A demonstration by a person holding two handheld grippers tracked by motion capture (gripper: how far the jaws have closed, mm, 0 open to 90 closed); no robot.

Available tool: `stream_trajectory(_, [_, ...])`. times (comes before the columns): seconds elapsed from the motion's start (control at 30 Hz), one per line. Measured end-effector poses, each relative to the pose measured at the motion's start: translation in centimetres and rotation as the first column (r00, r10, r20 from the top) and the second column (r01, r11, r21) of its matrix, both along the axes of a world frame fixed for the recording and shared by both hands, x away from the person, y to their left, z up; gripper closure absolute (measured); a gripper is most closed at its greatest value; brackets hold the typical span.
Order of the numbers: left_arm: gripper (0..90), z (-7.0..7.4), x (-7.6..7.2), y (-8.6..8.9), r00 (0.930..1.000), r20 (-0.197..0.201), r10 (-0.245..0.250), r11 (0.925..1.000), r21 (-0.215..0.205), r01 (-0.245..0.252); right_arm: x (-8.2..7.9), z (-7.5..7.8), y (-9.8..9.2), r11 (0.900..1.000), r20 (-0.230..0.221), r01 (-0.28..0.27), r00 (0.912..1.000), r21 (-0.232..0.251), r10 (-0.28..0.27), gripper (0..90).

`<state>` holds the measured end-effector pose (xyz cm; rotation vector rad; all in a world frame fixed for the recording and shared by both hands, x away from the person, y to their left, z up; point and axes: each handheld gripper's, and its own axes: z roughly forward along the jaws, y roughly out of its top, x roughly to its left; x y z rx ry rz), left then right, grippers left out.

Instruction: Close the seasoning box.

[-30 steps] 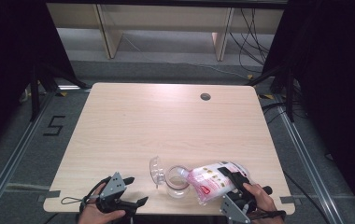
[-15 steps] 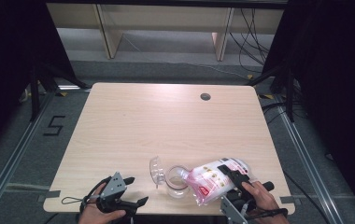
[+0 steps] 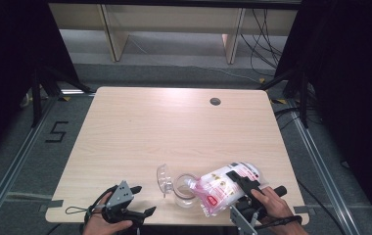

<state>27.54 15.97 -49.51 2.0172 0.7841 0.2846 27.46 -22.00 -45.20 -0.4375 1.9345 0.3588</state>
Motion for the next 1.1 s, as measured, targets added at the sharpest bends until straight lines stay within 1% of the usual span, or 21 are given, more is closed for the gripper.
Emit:
stream_trajectory(0.03, [17.1,0.0,0.0,-0.1,1.0000,-0.003,0.005,1.0000,-0.008,-0.005,0.0,0.0,0.1,1.000,0.003,-0.001,1.0000,-0.010,0.001,49.1])
stream_trajectory(0.1, [17.1,-0.1,0.0,0.0,1.0000,-0.005,0.005,1.0000,-0.006,-0.005,-0.1,0.3,0.2,1.000,0.014,-0.010,0.9998,-0.022,0.010,49.2])
stream_trajectory(0.17, [17.1,-0.1,0.1,0.0,1.0000,-0.001,0.005,0.9999,-0.012,-0.005,-0.1,0.4,0.2,1.000,0.016,-0.009,0.9998,-0.015,0.009,49.2])
stream_trajectory(0.2, [17.1,-0.1,0.1,0.0,1.0000,-0.004,0.006,1.0000,-0.007,-0.006,-0.2,0.2,0.2,1.000,-0.003,0.014,0.9999,-0.002,-0.014,49.2])
stream_trajectory(0.27, [17.1,-0.1,0.1,0.0,1.0000,-0.003,0.005,1.0000,-0.006,-0.005,-0.2,0.5,0.3,0.999,0.044,-0.013,0.9989,-0.035,0.014,49.3])
stream_trajectory(0.33, [17.1,-0.1,0.1,0.0,1.0000,0.000,0.004,1.0000,-0.008,-0.004,-0.2,0.6,0.3,0.999,0.031,-0.004,0.9995,-0.038,0.005,49.3])
stream_trajectory(0.37, [17.1,-0.1,0.0,-0.1,1.0000,0.000,0.006,0.9999,-0.011,-0.006,-0.2,0.6,0.3,0.999,0.046,-0.003,0.9989,-0.042,0.005,49.4])
stream_trajectory(0.5, [17.1,-0.1,0.1,0.0,1.0000,0.004,-0.001,1.0000,-0.004,0.001,-0.3,0.5,0.3,0.999,0.040,0.014,0.9991,-0.031,-0.013,49.4])
stream_trajectory(0.53, [17.1,-0.1,0.1,0.0,1.0000,0.002,0.001,1.0000,-0.006,-0.001,-0.2,0.7,0.4,0.999,0.060,-0.003,0.9982,-0.048,0.006,49.4])
stream_trajectory(0.57, [17.1,-0.1,0.1,0.0,1.0000,0.003,0.000,1.0000,-0.001,0.000,-0.1,0.7,0.4,0.999,0.075,-0.011,0.9970,-0.048,0.015,49.5])
stream_trajectory(0.67, [17.1,-0.1,0.0,0.0,1.0000,0.001,0.005,0.9999,-0.010,-0.005,0.0,0.7,0.4,0.999,0.069,0.005,0.9976,-0.054,-0.001,49.5])
stream_trajectory(0.7, [17.1,-0.1,0.0,0.0,1.0000,-0.002,0.006,0.9999,-0.013,-0.006,0.1,0.7,0.6,0.998,0.086,-0.012,0.9962,-0.060,0.017,49.5])
stream_trajectory(0.73, [17.1,-0.1,0.0,0.0,1.0000,-0.001,0.006,0.9999,-0.015,-0.006,0.2,0.7,0.6,0.998,0.087,-0.013,0.9961,-0.063,0.019,49.5])
stream_trajectory(0.77, [17.1,-0.1,0.0,0.0,0.9999,-0.004,0.010,0.9999,-0.013,-0.010,0.1,0.6,0.6,0.998,0.074,-0.006,0.9972,-0.056,0.010,49.6])
stream_trajectory(0.8, [17.1,-0.1,0.0,0.0,0.9999,-0.004,0.010,0.9999,-0.013,-0.010,0.1,0.6,0.6,0.998,0.088,-0.008,0.9960,-0.066,0.014,49.6])
stream_trajectory(0.87, [17.1,-0.1,0.1,0.1,1.0000,-0.006,0.004,1.0000,0.000,-0.004,0.1,0.7,0.6,0.998,0.093,-0.014,0.9954,-0.066,0.020,49.6])
stream_trajectory(0.9, [17.1,-0.1,0.0,0.1,1.0000,-0.004,0.005,1.0000,-0.003,-0.005,0.2,1.0,0.6,0.997,0.097,-0.034,0.9945,-0.069,0.041,49.6])
stream_trajectory(0.97, [17.1,-0.1,0.1,0.1,1.0000,-0.003,0.005,1.0000,-0.002,-0.005,0.3,1.1,0.5,0.996,0.113,-0.029,0.9929,-0.085,0.038,49.7])
stream_trajectory(1.0, [17.1,-0.1,0.2,0.1,1.0000,0.006,0.002,1.0000,0.003,-0.002,0.3,1.1,0.5,0.996,0.113,-0.029,0.9929,-0.085,0.038,49.7])
stream_trajectory(1.03, [17.1,-0.2,0.1,0.0,1.0000,0.002,0.005,0.9999,-0.010,-0.005,0.4,1.1,0.6,0.994,0.126,-0.027,0.9913,-0.106,0.040,49.7])
stream_trajectory(1.1, [17.1,-0.1,0.1,0.0,1.0000,0.004,0.004,1.0000,-0.009,-0.004,0.3,1.3,0.6,0.995,0.123,-0.025,0.9917,-0.101,0.037,49.7])
